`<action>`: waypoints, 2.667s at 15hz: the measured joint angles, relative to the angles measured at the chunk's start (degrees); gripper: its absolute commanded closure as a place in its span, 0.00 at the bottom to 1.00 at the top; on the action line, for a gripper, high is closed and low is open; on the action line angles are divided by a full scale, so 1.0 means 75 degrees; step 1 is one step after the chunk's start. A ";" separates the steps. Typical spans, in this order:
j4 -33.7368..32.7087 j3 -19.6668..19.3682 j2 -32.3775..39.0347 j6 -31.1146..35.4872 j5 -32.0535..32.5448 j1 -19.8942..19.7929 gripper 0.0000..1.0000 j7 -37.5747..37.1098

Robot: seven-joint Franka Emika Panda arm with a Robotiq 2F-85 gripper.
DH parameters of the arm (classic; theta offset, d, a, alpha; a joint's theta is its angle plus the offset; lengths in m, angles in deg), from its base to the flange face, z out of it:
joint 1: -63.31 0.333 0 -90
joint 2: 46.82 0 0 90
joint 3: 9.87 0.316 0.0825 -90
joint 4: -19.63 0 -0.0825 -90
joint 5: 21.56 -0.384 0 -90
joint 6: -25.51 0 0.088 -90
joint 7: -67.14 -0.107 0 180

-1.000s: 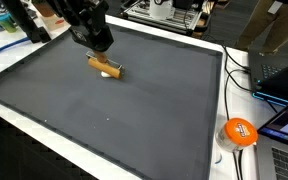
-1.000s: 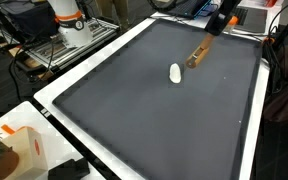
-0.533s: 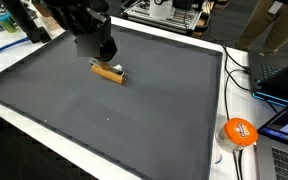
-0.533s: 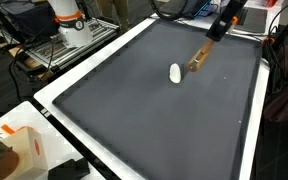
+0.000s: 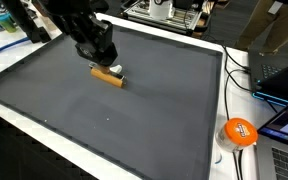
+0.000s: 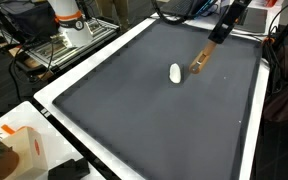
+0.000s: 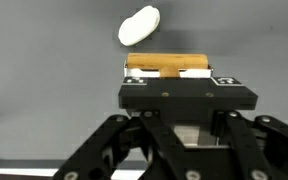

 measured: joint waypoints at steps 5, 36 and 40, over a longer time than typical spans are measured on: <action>-0.0132 -0.0047 0.0164 -0.0205 0.0069 0.0033 0.78 0.0017; -0.0919 0.0110 -0.0071 -0.0716 -0.0640 -0.0838 0.78 0.0751; -0.0919 0.0113 -0.0127 -0.0716 -0.0716 -0.0902 0.78 0.0633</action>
